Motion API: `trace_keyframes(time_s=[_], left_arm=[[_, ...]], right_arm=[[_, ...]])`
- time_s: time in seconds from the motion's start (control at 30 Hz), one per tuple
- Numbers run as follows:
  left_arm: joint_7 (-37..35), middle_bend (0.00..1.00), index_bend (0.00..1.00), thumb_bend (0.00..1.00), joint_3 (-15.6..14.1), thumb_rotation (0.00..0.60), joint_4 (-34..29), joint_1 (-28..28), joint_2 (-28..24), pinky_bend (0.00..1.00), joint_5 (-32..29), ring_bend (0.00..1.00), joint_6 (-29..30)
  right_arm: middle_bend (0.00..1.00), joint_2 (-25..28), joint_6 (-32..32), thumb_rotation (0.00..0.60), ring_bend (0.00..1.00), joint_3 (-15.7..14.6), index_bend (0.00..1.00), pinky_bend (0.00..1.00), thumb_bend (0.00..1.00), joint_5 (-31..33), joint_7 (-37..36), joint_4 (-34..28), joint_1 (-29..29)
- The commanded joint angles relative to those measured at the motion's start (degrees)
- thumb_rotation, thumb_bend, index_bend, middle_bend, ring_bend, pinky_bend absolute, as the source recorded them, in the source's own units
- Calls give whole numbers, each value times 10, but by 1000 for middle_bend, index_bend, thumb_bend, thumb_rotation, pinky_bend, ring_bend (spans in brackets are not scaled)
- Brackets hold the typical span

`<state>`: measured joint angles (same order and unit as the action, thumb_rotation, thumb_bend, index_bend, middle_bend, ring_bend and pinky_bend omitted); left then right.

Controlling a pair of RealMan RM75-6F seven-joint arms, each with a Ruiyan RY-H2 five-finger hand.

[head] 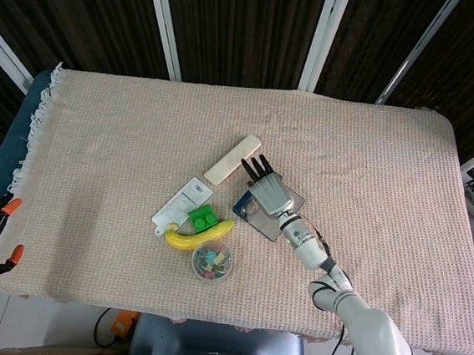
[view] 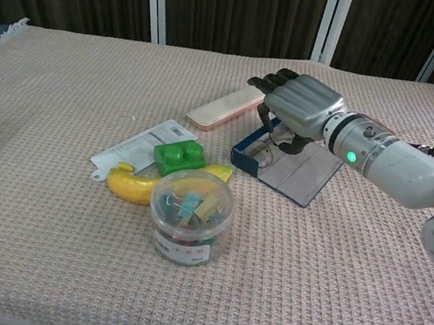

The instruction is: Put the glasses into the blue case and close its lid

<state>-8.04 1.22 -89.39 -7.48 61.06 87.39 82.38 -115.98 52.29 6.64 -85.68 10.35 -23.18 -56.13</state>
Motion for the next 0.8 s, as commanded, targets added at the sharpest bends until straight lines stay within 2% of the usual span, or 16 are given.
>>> trace_keyframes(time_s=[0.03,0.2,0.3,0.5,0.63,0.8], left_arm=[[0,0,0,394,0,600,0,0,0,95,0,0,1],[-2,0,0,394,1,600,1,1,0,95,1,0,4],[-4,0,0,394,0,600,0,2,-1,96,4,0,7],[-1,0,0,393,-2,600,-1,4,0,96,9,0,10],[4,0,0,393,-3,600,-4,4,1,97,10,0,11],[9,0,0,393,-3,600,-4,4,3,97,10,0,11]], right_arm=[[103,4,7,600,0,0,493,0,403,-1,-2,-4,2],[89,30,36,600,0,-9,437,0,330,-8,-7,-34,22],[65,68,64,600,0,-29,403,0,303,-23,-12,-82,49],[61,145,125,600,0,-79,464,0,301,-63,-26,-169,105],[61,163,137,600,0,-102,504,0,284,-81,-26,-175,125],[60,159,132,600,0,-116,534,0,282,-92,-43,-140,135]])
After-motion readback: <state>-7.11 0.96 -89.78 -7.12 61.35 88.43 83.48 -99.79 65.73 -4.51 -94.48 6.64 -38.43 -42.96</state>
